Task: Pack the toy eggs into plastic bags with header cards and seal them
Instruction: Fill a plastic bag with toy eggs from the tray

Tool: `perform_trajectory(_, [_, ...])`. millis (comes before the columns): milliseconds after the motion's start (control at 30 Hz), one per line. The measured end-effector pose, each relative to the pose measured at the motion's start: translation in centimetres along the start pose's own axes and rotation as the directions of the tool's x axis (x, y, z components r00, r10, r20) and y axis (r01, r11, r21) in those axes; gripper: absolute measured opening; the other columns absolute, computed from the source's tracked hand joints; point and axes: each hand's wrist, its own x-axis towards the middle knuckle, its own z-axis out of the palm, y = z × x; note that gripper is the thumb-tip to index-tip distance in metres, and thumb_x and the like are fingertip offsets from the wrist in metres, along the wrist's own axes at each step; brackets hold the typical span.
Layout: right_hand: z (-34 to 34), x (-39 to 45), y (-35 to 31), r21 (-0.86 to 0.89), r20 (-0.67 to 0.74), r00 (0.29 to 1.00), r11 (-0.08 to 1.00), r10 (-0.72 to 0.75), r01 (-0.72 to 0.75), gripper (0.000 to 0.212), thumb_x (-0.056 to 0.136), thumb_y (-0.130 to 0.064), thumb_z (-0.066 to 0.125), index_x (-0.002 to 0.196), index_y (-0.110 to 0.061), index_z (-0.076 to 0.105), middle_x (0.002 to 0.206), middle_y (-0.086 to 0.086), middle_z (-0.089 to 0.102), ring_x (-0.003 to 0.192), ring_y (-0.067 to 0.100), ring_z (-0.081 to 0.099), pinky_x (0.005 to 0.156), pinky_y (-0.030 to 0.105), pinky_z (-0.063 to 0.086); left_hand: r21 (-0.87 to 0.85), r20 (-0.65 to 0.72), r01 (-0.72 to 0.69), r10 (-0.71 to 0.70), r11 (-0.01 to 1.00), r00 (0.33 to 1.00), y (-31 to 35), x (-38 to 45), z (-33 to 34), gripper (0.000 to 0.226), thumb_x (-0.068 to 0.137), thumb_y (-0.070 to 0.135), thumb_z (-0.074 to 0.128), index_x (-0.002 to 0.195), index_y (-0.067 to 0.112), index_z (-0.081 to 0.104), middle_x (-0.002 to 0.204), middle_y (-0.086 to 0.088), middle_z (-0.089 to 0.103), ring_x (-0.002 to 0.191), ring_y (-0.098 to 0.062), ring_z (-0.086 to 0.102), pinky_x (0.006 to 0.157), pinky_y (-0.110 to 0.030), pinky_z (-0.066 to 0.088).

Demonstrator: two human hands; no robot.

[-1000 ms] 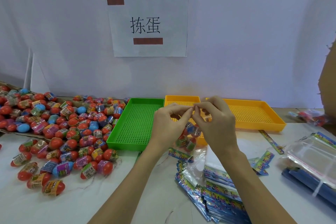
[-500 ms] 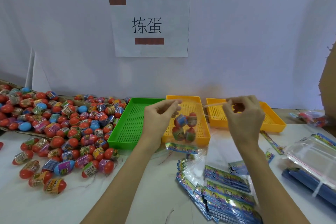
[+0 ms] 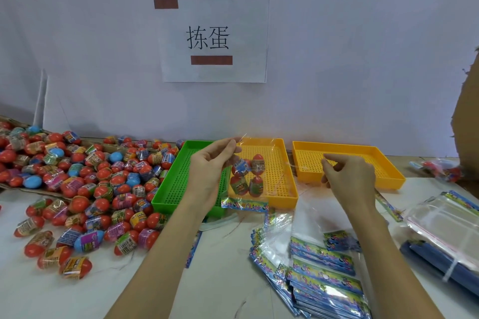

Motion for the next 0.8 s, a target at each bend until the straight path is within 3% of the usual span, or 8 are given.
perform_trajectory(133, [0.0,-0.4,-0.8,0.03,-0.043,0.999,1.0,-0.001,0.002,0.024,0.103,-0.032,0.062,0.106,-0.015,0.079,0.053,-0.01,0.065,0.05,0.003,0.063,0.065,0.019,0.047,0.011,0.038,-0.012,0.012,1.0,0.999,0.1,-0.2,0.2,0.016,0.093,0.017,0.069,0.101,0.02,0.083,0.095,-0.005,0.078,0.089,-0.013,0.07,0.082,-0.025,0.055])
perform_trajectory(233, [0.0,-0.5,-1.0,0.008,-0.02,1.0,1.0,0.024,-0.024,0.019,0.099,-0.028,0.069,0.11,-0.014,0.073,0.059,-0.009,0.066,0.061,0.008,0.065,0.071,0.026,0.053,0.016,0.041,-0.015,0.014,1.0,0.999,0.2,-0.2,0.3,0.017,0.092,0.018,0.07,0.104,0.017,0.082,0.094,-0.006,0.078,0.087,-0.013,0.069,0.082,-0.025,0.055])
perform_trajectory(300, [-0.1,-0.5,-1.2,0.004,0.038,0.999,1.0,0.024,-0.024,0.02,0.096,-0.019,0.071,0.116,-0.016,0.066,0.076,-0.003,0.072,0.071,0.014,0.066,0.073,0.028,0.05,0.019,0.052,-0.028,0.027,0.999,0.998,0.1,-0.2,0.4,0.017,0.094,0.015,0.069,0.104,0.017,0.082,0.094,-0.006,0.078,0.086,-0.012,0.069,0.08,-0.023,0.056])
perform_trajectory(400, [-0.2,-0.3,-1.4,-0.091,0.137,0.99,0.996,0.012,0.0,0.023,0.096,-0.004,0.062,0.102,-0.018,0.078,0.111,0.01,0.072,0.084,0.024,0.062,0.079,0.034,0.051,0.022,0.055,-0.033,0.032,0.999,0.998,0.1,-0.2,0.3,0.017,0.095,0.014,0.068,0.104,0.019,0.083,0.094,-0.006,0.078,0.087,-0.012,0.069,0.081,-0.023,0.057])
perform_trajectory(467, [-0.3,-0.2,-1.3,-0.087,0.16,0.987,0.996,0.029,-0.016,0.028,0.096,-0.002,0.057,0.101,-0.017,0.079,0.105,0.012,0.075,0.072,0.021,0.058,0.076,0.035,0.053,0.028,0.052,-0.031,0.029,0.999,0.998,0.1,-0.2,0.3,0.017,0.096,0.013,0.068,0.105,0.018,0.082,0.094,-0.007,0.078,0.089,-0.013,0.069,0.082,-0.023,0.057])
perform_trajectory(600, [-0.1,-0.4,-1.4,-0.038,0.229,0.973,0.999,0.034,-0.026,0.023,0.101,-0.019,0.06,0.121,-0.017,0.071,0.068,0.002,0.072,0.05,0.01,0.066,0.069,0.036,0.06,0.035,0.062,-0.028,0.026,0.999,0.998,0.0,-0.2,0.4,0.018,0.095,0.014,0.069,0.106,0.017,0.082,0.096,-0.005,0.078,0.092,-0.013,0.07,0.081,-0.023,0.057])
perform_trajectory(733, [0.3,-0.6,-1.4,-0.11,0.358,0.934,0.993,0.005,0.037,0.014,0.096,-0.019,0.069,0.107,-0.016,0.078,0.098,0.007,0.075,0.1,0.022,0.066,0.088,0.038,0.054,0.03,0.066,-0.027,0.025,0.999,0.998,0.0,-0.1,0.4,0.019,0.091,0.018,0.071,0.106,0.017,0.082,0.097,-0.006,0.079,0.092,-0.011,0.071,0.081,-0.022,0.058])
perform_trajectory(800, [0.2,-0.5,-1.3,-0.089,0.318,0.948,0.995,-0.009,0.039,0.012,0.095,-0.019,0.072,0.101,-0.013,0.08,0.097,0.005,0.077,0.097,0.019,0.065,0.084,0.031,0.05,0.032,0.068,-0.027,0.024,0.999,0.997,-0.1,0.0,0.4,0.018,0.094,0.015,0.069,0.107,0.016,0.082,0.099,-0.007,0.079,0.092,-0.011,0.071,0.081,-0.022,0.057])
